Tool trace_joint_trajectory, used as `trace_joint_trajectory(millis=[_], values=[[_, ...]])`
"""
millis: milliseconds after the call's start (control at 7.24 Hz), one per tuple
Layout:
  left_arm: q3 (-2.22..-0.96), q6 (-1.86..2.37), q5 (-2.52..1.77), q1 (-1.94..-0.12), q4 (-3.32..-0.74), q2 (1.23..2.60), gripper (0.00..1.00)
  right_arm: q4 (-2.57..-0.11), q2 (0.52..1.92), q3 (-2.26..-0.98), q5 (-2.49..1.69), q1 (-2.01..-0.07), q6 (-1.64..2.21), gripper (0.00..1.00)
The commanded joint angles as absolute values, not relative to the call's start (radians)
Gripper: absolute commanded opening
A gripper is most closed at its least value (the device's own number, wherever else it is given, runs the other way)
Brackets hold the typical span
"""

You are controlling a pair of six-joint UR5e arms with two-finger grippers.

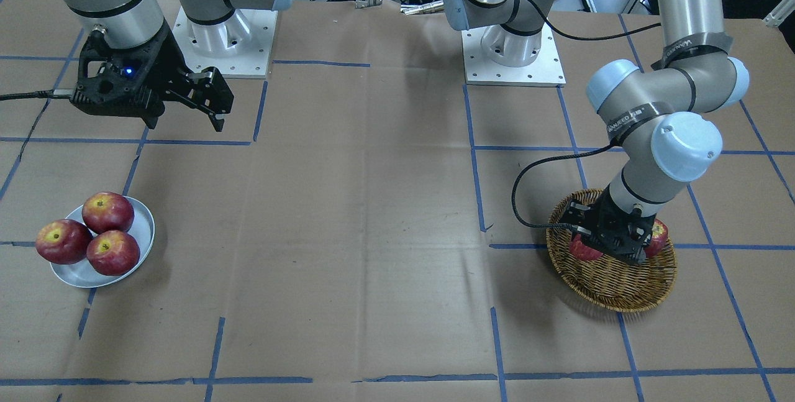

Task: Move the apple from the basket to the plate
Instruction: 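Carry the apple with the left gripper toward the table center and set it down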

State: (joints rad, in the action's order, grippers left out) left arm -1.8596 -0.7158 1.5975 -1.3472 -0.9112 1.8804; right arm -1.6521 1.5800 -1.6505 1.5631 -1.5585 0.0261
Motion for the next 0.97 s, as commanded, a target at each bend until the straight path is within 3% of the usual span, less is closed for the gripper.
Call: trace_joint_trajectory(millis=[0, 415, 829], values=[[-1.839, -0.423, 1.589, -1.564, -0.905, 1.870, 0.54, -1.652, 1.580, -1.651, 1.563, -1.559, 0.026, 1.00], [-1.708, -0.131, 1.542, -1.811, -0.902, 2.004, 0.54, -1.652, 1.580, -1.652, 1.563, -1.557, 0.026, 1.00], [-1.629, -0.061, 1.555, -1.913, -0.899, 2.114, 0.54, -1.652, 1.580, -1.654, 1.563, -1.557, 0.026, 1.00]])
